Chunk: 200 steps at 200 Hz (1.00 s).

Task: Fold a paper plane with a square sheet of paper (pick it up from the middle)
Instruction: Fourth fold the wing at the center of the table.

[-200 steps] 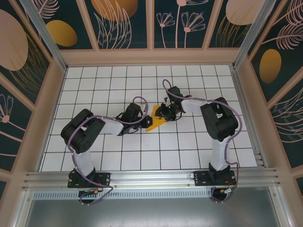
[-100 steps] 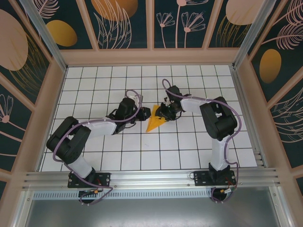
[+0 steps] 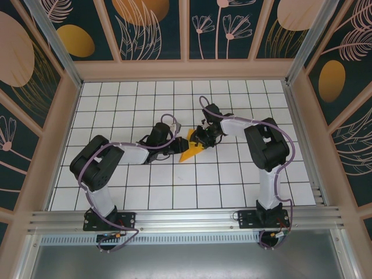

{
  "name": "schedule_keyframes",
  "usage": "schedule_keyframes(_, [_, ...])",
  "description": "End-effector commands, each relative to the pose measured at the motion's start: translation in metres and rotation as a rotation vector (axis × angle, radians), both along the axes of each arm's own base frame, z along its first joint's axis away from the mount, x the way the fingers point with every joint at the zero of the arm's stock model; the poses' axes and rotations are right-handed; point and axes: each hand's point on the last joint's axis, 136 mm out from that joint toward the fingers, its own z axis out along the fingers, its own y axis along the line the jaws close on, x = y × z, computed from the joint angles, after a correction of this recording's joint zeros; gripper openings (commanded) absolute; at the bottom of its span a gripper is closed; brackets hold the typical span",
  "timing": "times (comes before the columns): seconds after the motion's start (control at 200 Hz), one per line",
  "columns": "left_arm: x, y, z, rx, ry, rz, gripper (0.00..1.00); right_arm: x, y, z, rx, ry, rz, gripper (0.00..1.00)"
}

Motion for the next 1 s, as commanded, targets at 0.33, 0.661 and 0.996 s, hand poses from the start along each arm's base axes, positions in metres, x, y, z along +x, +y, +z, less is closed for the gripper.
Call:
schedule_keyframes(0.33, [0.007, -0.004, -0.020, 0.064, 0.048, 0.001, 0.11, -0.048, -0.070, -0.099, -0.368, 0.203, -0.067, 0.34])
schedule_keyframes(0.661, [0.014, 0.004, -0.032, 0.136, 0.056, 0.040, 0.07, -0.050, -0.072, -0.100, -0.371, 0.208, -0.070, 0.34])
schedule_keyframes(0.996, [0.014, 0.010, -0.041, 0.172, 0.073, 0.058, 0.05, -0.050, -0.073, -0.101, -0.371, 0.207, -0.070, 0.33])
